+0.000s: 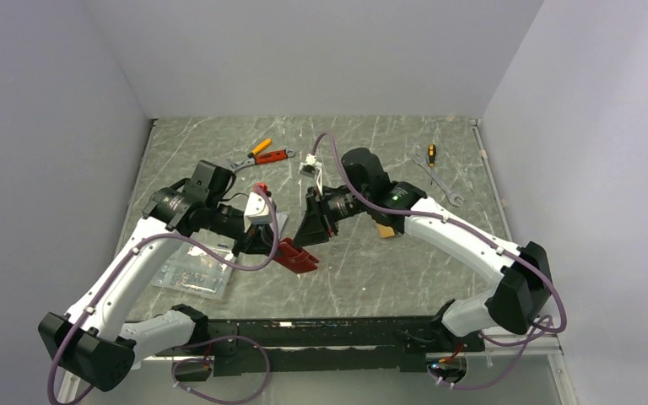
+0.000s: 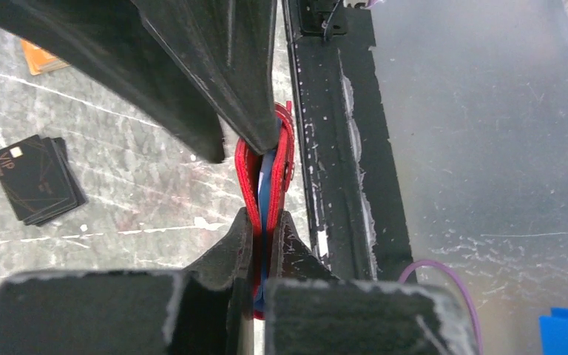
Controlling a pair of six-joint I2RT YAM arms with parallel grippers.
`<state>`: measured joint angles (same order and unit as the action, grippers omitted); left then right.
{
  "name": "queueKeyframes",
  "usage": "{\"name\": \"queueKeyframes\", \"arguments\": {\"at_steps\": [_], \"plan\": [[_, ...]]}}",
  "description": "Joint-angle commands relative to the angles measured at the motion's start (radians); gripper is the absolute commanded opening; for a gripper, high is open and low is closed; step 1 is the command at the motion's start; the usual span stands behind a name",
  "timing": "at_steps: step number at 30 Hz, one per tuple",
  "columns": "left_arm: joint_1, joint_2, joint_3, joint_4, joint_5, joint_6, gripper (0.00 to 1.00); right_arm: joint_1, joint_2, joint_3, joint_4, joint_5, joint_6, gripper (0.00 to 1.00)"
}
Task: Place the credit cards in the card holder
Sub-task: Pick up the card holder from the center of the board, then open the card holder.
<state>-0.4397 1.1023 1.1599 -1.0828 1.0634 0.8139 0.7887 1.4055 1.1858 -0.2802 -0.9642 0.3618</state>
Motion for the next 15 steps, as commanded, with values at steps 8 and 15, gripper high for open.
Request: {"name": "queueKeyframes", "arguments": {"at_steps": [8,15], "plan": [[0.001,-0.075,-0.095,0.388,-0.141,-0.648,0.0,-0.036,-0.168,0.114,-0.158,0.751,-0.053,0.71],[0.075,-0.049,-0.076,0.496,-0.284,-0.993,0.0,0.064,-0.262,0.035,-0.179,1.102,0.046,0.79]]}}
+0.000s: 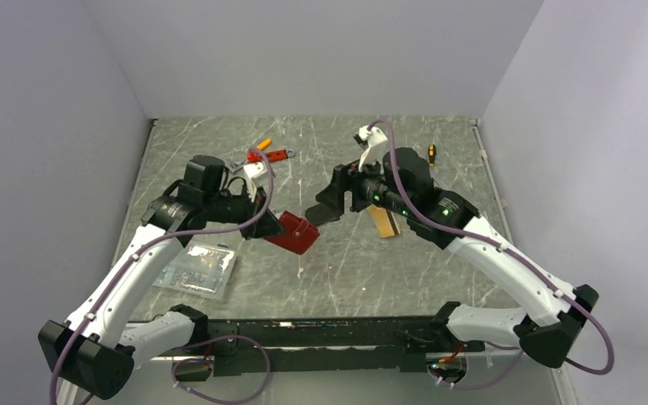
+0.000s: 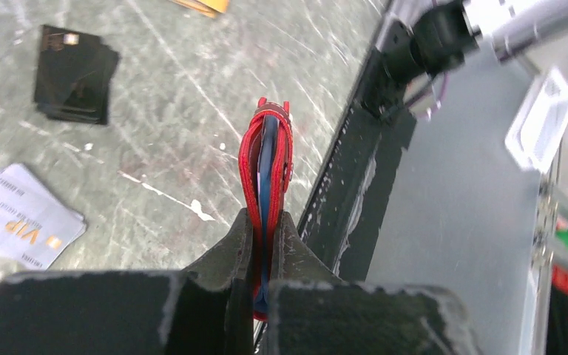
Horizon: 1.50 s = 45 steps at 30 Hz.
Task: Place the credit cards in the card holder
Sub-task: Open the card holder.
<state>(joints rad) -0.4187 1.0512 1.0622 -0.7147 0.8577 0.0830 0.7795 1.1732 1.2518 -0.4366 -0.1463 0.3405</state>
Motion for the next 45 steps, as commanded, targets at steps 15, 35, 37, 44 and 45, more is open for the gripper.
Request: {"name": "queueKeyframes", "arguments": {"at_steps": [15,35,37,44,45], "plan": [[0.124,-0.004,-0.05,0.235,-0.058,-0.428,0.0,0.298,0.157,-0.032,0.19,0.521,0.22,0.75],[0.139,-0.025,-0.089,0.296,0.021,-0.481,0.0,0.298,0.265,-0.003,0.274,0.537,0.264,0.26],[0.143,-0.025,-0.091,0.299,0.022,-0.485,0.0,0.304,0.279,0.008,0.263,0.56,0.265,0.16],[0.147,-0.031,-0.1,0.299,0.017,-0.485,0.0,0.329,0.313,0.023,0.247,0.622,0.264,0.0],[0.147,-0.031,-0.102,0.301,0.018,-0.486,0.0,0.332,0.316,0.026,0.243,0.633,0.263,0.0]]}}
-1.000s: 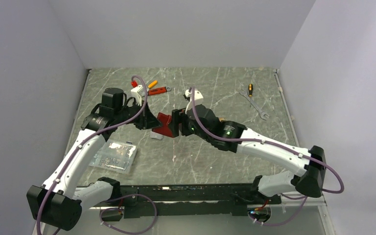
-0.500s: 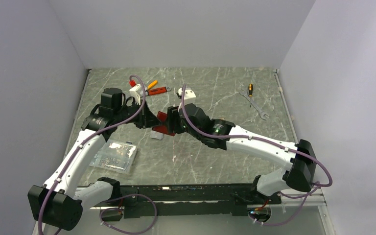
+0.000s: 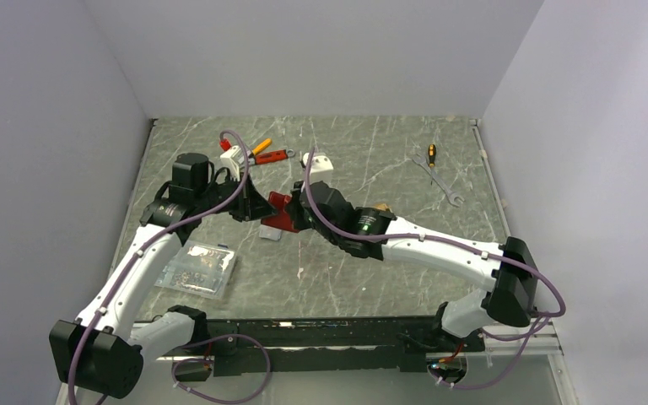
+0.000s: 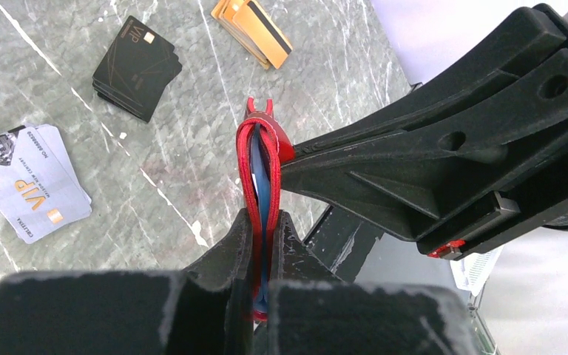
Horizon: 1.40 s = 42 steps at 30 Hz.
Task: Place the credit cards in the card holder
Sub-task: Open the card holder, then place the card holder at the center of the board.
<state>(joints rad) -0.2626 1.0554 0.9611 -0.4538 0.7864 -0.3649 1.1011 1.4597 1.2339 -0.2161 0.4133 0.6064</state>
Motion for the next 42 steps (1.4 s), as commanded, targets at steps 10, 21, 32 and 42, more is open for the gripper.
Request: {"name": "queueKeyframes", "arguments": {"at_steps": [10,21,32,42], "plan": [[-0.001,-0.051,-0.003,0.015,0.068,0.0,0.0,0.0,-0.026,0.013,0.01,0.145,-0.022,0.0],[-0.004,-0.059,-0.017,-0.005,0.039,0.053,0.0,-0.137,-0.137,-0.037,-0.01,-0.147,0.024,0.0],[-0.112,-0.013,-0.058,0.007,0.058,0.161,0.0,-0.24,-0.295,-0.109,-0.202,-0.28,-0.032,0.82],[-0.389,0.274,0.005,-0.002,0.052,0.404,0.0,-0.35,-0.464,-0.216,-0.383,-0.227,0.031,0.8]]}}
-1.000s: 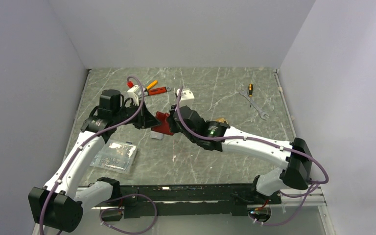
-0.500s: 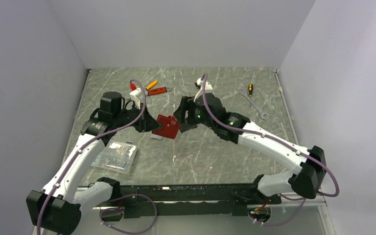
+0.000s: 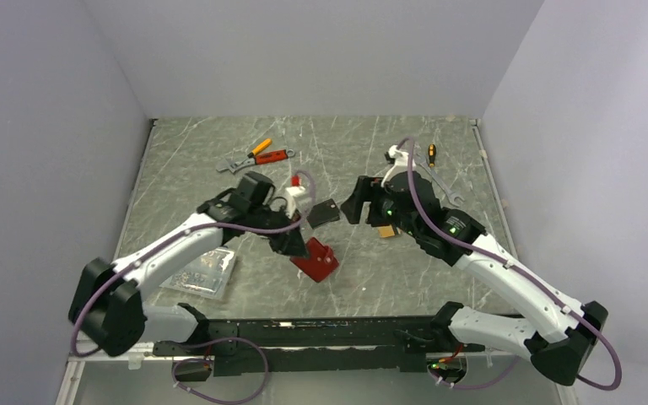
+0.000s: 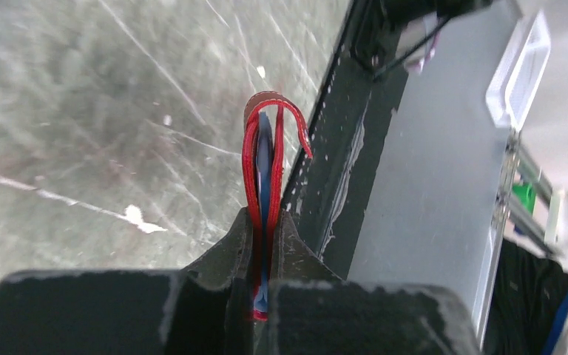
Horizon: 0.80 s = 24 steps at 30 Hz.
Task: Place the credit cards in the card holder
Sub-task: Place the card holder at the center of the board.
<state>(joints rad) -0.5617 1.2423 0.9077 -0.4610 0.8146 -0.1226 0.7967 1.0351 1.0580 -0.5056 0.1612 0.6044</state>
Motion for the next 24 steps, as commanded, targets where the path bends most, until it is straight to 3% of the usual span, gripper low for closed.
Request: {"name": "queueKeyframes", "arguments": {"at_steps": [1,8,12,17,18,20,21,24], "plan": [[-0.109,0.128,0.073,-0.008,0.024,0.194,0.0,-0.058,-0.051,-0.055,-0.102,0.027,0.041,0.8],[-0.14,0.386,0.173,-0.101,-0.022,0.445,0.04,-0.167,-0.057,-0.125,-0.096,-0.038,0.071,0.8],[-0.14,0.511,0.262,-0.165,-0.096,0.563,0.14,-0.216,-0.015,-0.151,-0.054,-0.107,0.07,0.8],[-0.136,0.53,0.305,-0.192,-0.169,0.611,0.41,-0.237,0.06,-0.133,-0.025,-0.145,0.048,0.8],[-0.13,0.516,0.313,-0.208,-0.164,0.624,0.51,-0.24,0.076,-0.123,-0.025,-0.148,0.041,0.8],[-0.11,0.495,0.36,-0.293,-0.143,0.655,0.93,-0.247,0.106,-0.101,-0.02,-0.154,0.03,0.8],[-0.094,0.488,0.395,-0.349,-0.126,0.678,0.99,-0.251,0.12,-0.085,-0.016,-0.154,0.023,0.8],[-0.015,0.436,0.451,-0.443,-0.084,0.699,0.99,-0.259,0.164,-0.044,0.001,-0.183,0.007,0.8]]}}
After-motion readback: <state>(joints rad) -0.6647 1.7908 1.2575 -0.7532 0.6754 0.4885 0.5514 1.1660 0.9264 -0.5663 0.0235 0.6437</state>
